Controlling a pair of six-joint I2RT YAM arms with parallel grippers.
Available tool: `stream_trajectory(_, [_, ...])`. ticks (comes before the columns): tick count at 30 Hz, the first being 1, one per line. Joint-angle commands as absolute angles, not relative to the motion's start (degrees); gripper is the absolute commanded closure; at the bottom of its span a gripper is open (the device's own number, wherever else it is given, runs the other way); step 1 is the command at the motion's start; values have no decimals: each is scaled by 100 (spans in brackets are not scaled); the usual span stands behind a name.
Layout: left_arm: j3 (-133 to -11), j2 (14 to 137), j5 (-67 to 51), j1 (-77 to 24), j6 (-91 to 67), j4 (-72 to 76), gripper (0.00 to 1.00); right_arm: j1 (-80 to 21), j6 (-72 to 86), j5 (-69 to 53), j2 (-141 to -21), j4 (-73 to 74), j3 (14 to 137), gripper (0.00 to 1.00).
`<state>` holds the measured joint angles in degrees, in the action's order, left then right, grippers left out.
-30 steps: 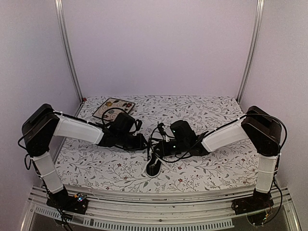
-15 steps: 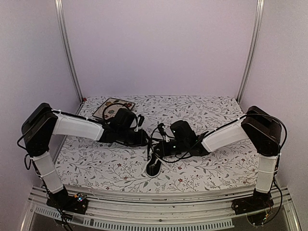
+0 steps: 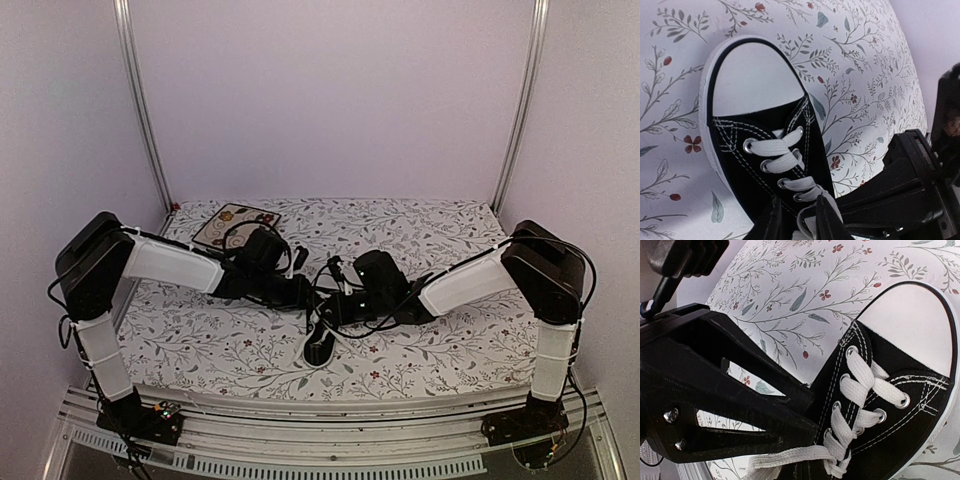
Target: Tie the shoes
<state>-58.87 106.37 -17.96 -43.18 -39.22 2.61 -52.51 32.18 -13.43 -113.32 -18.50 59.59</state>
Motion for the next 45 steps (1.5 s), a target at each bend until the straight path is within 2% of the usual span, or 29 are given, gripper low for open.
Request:
stream_trajectory(1, [-5752, 10592, -1983, -4278, -3929, 556, 75, -5283, 3226, -1262, -11302, -1914, 5909, 98])
stream_trajectory(8, [-5688, 10609, -2136, -4282, -3954, 704, 74, -5283, 3226, -1271, -11303, -1916, 5915, 98])
stream_trajectory(11, [-5650, 10623, -2237, -4285, -3976, 808, 76, -5285, 3234, -1270, -11303, -1914, 5923, 98])
stream_trajectory(19, [-5421, 10569, -2435, -4318, -4038, 1140, 100, -5283, 3226, -1247, -11294, -1916, 5917, 98])
stream_trajectory(33, [-4840, 9962, -1853, -4319, -4269, 1441, 100, -5284, 3218, -1039, -11020, -1785, 5765, 97])
stream_trajectory(39, [-4837, 9994, -2012, -4315, -4237, 1533, 100, -5288, 3217, -985, -10992, -1784, 5704, 97])
stream_trajectory(45, [-4885, 10145, -2267, -4317, -4203, 1689, 80, -5290, 3278, -954, -11013, -1802, 5719, 98])
